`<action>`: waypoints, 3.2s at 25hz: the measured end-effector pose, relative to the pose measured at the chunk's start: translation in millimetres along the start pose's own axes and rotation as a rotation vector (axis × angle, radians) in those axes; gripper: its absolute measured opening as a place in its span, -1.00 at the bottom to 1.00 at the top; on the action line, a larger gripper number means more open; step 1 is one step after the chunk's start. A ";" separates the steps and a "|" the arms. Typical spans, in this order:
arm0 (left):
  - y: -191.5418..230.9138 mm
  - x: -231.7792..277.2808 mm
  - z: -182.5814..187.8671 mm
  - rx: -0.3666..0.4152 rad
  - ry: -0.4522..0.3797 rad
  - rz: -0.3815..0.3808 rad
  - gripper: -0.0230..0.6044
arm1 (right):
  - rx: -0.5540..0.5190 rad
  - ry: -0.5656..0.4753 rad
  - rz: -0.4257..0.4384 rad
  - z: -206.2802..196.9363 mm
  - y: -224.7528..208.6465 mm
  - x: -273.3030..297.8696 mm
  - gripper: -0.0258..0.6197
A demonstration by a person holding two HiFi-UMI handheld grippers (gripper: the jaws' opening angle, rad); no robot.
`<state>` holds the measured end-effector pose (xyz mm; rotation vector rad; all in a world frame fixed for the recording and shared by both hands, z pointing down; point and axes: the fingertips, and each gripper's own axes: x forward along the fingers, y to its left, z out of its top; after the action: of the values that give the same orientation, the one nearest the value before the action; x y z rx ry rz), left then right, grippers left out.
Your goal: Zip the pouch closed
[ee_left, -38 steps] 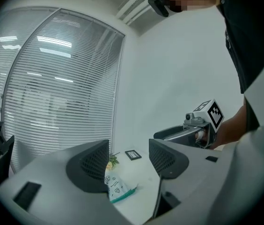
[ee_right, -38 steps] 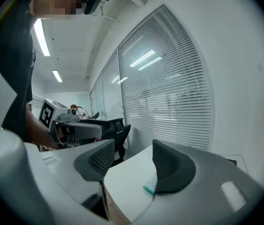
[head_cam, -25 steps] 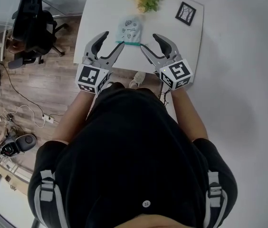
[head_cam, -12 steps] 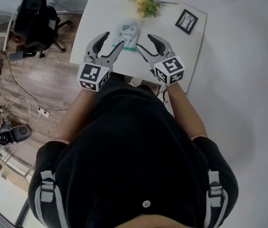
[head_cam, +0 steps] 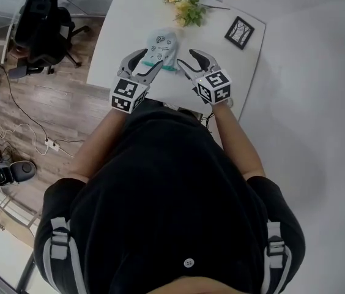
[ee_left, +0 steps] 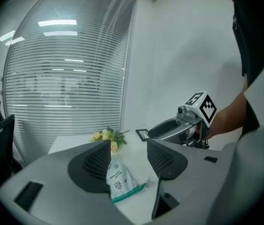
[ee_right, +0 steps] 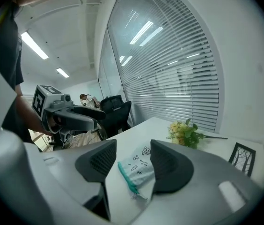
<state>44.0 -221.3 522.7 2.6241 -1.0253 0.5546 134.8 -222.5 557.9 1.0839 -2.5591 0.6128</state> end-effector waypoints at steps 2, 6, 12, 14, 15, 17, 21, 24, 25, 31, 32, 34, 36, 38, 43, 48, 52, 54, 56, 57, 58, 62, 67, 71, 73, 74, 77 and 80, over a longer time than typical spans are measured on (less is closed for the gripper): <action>-1.8 8.4 -10.9 -0.013 0.027 -0.019 -0.14 | -0.004 0.034 0.000 -11.1 -5.5 7.3 -0.23; -10.3 22.3 -37.7 -0.041 0.091 -0.045 -0.14 | -0.013 0.098 0.007 -34.1 -13.2 16.3 -0.26; -24.6 38.2 -82.6 -0.124 0.189 -0.077 -0.17 | -0.023 0.192 0.025 -71.0 -20.6 26.4 -0.35; -28.6 43.4 -97.9 -0.158 0.221 -0.082 -0.17 | -0.034 0.230 0.027 -87.5 -23.7 29.4 -0.36; -30.6 45.7 -104.6 -0.168 0.239 -0.085 -0.17 | -0.048 0.251 0.028 -95.2 -24.6 31.0 -0.39; -34.2 50.8 -115.8 -0.168 0.268 -0.095 -0.17 | -0.088 0.291 0.030 -108.3 -25.5 34.2 -0.41; -41.6 61.6 -130.4 -0.148 0.304 -0.115 -0.19 | -0.150 0.358 0.045 -129.9 -24.5 39.7 -0.41; -45.6 67.8 -137.5 -0.153 0.322 -0.125 -0.21 | -0.154 0.407 0.070 -146.2 -21.8 43.2 -0.41; -46.8 70.1 -140.1 -0.156 0.329 -0.128 -0.23 | -0.155 0.422 0.077 -151.4 -21.7 43.9 -0.41; -47.6 76.2 -159.1 -0.161 0.379 -0.129 -0.28 | -0.208 0.501 0.086 -175.9 -24.2 49.8 -0.42; -46.8 76.3 -161.7 -0.166 0.384 -0.128 -0.29 | -0.210 0.511 0.088 -178.3 -23.3 51.0 -0.44; -45.0 76.4 -166.4 -0.180 0.392 -0.125 -0.30 | -0.213 0.531 0.097 -183.4 -21.2 54.0 -0.47; -43.6 76.6 -170.4 -0.190 0.400 -0.124 -0.32 | -0.228 0.544 0.105 -188.2 -20.7 57.6 -0.47; -43.0 77.3 -173.0 -0.194 0.405 -0.124 -0.33 | -0.245 0.552 0.105 -190.5 -21.2 60.5 -0.47; -44.4 77.1 -178.6 -0.196 0.414 -0.131 -0.36 | -0.265 0.586 0.105 -199.8 -20.4 66.5 -0.51; -45.3 77.1 -181.9 -0.195 0.424 -0.135 -0.38 | -0.265 0.590 0.105 -200.2 -18.9 70.5 -0.59; -46.4 76.0 -188.5 -0.192 0.446 -0.141 -0.40 | -0.262 0.590 0.103 -198.4 -14.9 72.5 -0.75; -48.2 76.1 -192.9 -0.191 0.462 -0.149 -0.40 | -0.252 0.586 0.108 -197.2 -12.3 73.6 -0.81; -50.2 76.1 -197.0 -0.192 0.479 -0.154 -0.40 | -0.242 0.582 0.116 -196.2 -9.2 73.8 -0.83; -51.2 76.1 -199.1 -0.191 0.487 -0.154 -0.40 | -0.238 0.580 0.123 -196.1 -7.3 73.4 -0.83; -52.1 76.1 -200.9 -0.192 0.494 -0.154 -0.40 | -0.234 0.577 0.129 -196.0 -5.6 72.9 -0.83; -51.7 76.8 -206.6 -0.195 0.522 -0.147 -0.40 | -0.219 0.561 0.143 -192.0 0.3 72.7 -0.84; -46.3 80.6 -215.3 -0.199 0.535 -0.131 -0.51 | -0.222 0.520 0.173 -175.7 14.6 75.3 -0.84; -44.4 81.2 -219.7 -0.207 0.559 -0.113 -0.59 | -0.214 0.527 0.178 -179.0 18.7 73.0 -0.85; -43.6 80.6 -220.4 -0.203 0.569 -0.111 -0.63 | -0.210 0.524 0.188 -178.2 22.8 71.9 -0.85; -43.2 81.3 -221.4 -0.201 0.569 -0.110 -0.63 | -0.211 0.522 0.192 -177.9 24.5 71.2 -0.85; -41.7 80.8 -222.5 -0.206 0.564 -0.106 -0.67 | -0.216 0.513 0.197 -175.9 28.6 70.2 -0.85; -38.5 78.6 -220.7 -0.208 0.565 -0.087 -0.86 | -0.217 0.516 0.192 -174.2 28.5 68.5 -0.85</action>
<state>68.3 -156.4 749.8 2.1257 -0.7359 1.0281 85.6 -160.9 730.1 0.5248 -2.2186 0.5551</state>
